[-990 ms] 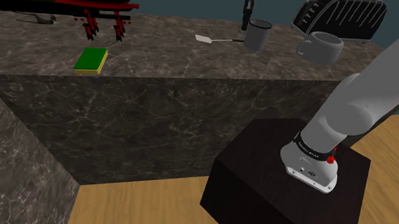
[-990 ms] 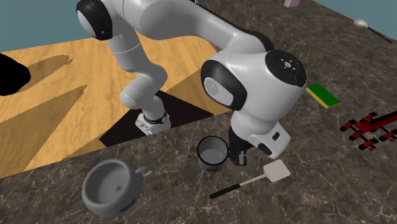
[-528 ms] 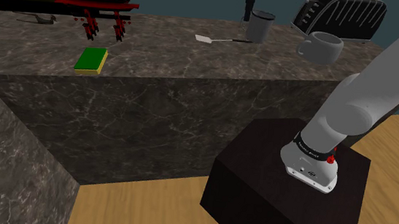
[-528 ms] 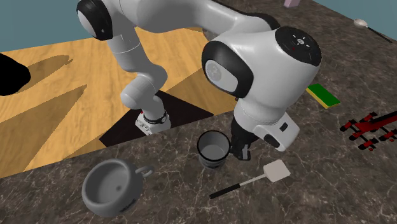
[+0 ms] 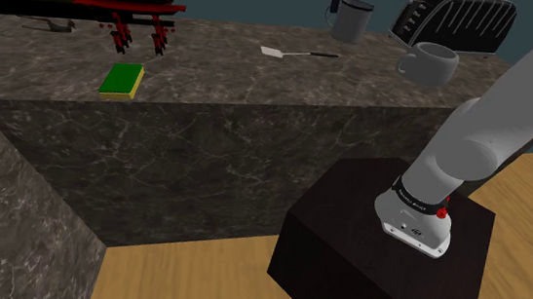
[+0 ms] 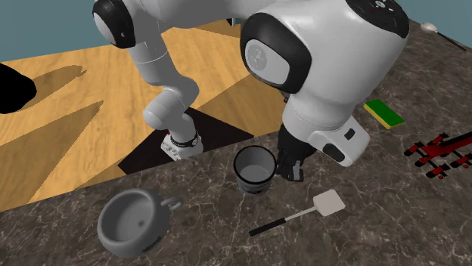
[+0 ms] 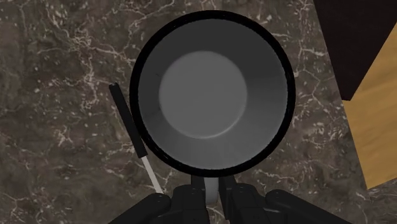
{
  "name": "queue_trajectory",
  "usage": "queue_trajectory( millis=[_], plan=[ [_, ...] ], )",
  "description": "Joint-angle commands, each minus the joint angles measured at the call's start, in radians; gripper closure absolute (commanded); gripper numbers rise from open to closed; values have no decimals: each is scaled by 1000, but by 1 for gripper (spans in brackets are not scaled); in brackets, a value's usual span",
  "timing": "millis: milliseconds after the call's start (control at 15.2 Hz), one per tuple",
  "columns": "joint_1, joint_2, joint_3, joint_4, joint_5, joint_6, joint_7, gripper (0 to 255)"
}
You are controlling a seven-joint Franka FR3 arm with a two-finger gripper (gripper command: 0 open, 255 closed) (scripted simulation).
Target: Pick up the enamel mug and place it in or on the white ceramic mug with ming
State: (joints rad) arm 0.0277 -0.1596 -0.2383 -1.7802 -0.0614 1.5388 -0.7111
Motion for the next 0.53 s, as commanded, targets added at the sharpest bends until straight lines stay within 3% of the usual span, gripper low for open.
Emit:
queue_trajectory(
  millis=[0,462],
  plan=[
    [0,5,0,31,1,-26,-2,255],
    [0,34,-1,158,7,-125,-9,255]
  ],
)
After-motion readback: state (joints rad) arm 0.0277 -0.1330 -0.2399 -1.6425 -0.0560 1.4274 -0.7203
